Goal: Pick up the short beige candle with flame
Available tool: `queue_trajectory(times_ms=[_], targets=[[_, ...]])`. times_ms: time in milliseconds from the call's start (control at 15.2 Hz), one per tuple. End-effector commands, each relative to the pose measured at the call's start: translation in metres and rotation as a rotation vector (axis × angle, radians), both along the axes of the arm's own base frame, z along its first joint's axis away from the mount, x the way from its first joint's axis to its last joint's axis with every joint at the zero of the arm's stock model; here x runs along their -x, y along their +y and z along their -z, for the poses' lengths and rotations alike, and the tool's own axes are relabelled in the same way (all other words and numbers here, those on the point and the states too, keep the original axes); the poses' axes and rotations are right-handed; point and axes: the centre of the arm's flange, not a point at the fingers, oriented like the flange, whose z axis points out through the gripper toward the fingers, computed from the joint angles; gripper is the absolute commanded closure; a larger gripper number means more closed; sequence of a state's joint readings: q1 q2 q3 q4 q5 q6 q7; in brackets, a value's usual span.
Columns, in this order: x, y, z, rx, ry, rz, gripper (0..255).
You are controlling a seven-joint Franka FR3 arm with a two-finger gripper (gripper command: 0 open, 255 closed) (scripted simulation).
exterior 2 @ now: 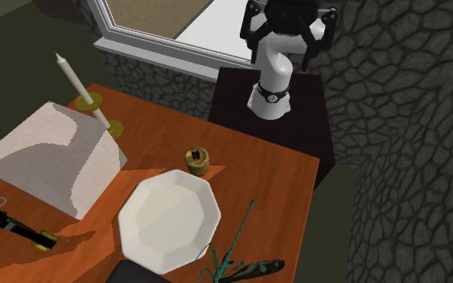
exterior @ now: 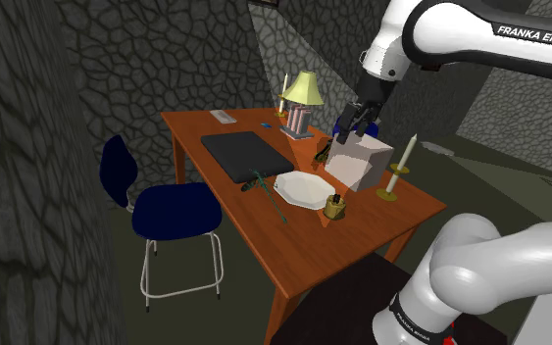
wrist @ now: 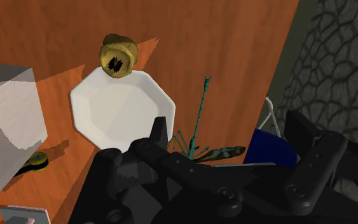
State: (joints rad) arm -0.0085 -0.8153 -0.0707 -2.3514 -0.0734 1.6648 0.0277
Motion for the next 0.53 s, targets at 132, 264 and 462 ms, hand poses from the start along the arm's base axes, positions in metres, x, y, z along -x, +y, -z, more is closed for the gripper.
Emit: queue_trajectory(times_ms=[132, 264, 462], targets=[[-0.004, -0.015, 0.022, -0.002, 0.012, -0.010, 0], [-0.007, -0.029, 0.044, -0.004, 0.024, -0.019, 0], [-0.012, -0.051, 0.077, -0.008, 0.042, -0.034, 0]])
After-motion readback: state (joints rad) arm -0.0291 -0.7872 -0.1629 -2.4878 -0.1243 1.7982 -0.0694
